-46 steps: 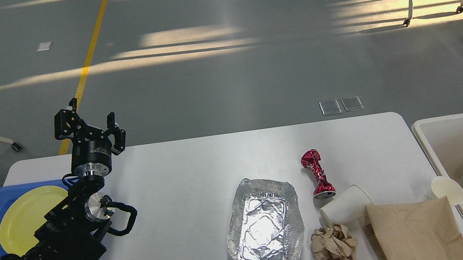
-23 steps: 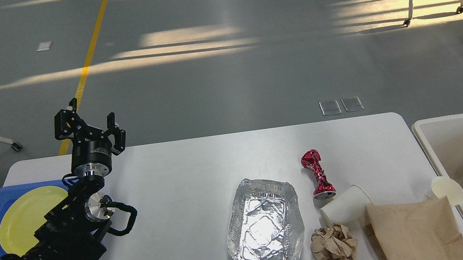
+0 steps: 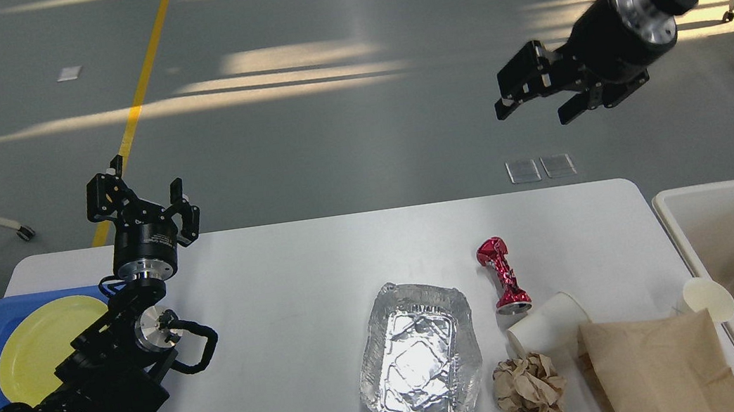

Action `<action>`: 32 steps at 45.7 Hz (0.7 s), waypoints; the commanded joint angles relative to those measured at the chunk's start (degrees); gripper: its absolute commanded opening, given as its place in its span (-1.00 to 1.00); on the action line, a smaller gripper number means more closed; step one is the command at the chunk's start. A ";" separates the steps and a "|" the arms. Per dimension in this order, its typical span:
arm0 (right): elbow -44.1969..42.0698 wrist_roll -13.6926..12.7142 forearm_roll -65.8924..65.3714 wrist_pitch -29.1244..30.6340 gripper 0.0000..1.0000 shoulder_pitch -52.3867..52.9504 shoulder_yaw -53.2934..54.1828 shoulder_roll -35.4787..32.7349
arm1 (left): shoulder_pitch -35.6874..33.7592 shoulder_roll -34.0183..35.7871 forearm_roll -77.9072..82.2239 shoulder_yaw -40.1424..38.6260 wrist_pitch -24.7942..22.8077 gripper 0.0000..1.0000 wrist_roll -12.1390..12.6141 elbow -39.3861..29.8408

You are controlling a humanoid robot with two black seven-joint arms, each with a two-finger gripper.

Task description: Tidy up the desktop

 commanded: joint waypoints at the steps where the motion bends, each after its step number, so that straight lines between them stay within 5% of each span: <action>1: -0.05 -8.76 -0.02 -6.77 0.87 -6.96 -0.24 -0.13 | 0.00 0.00 -0.01 0.00 0.00 0.94 0.00 0.00; 5: 0.04 -12.38 -0.20 -8.01 0.88 -9.95 -0.24 -0.39 | 0.00 0.00 -0.01 0.00 0.00 0.94 0.00 0.00; 15: 0.04 -15.28 -2.83 -7.92 0.96 -15.58 0.11 -0.39 | 0.00 0.00 -0.01 0.00 0.00 0.94 0.00 0.00; 32: -11.47 -15.37 -11.18 -12.57 0.98 -33.50 0.81 -0.39 | 0.00 0.00 -0.01 0.00 0.00 0.94 0.00 0.00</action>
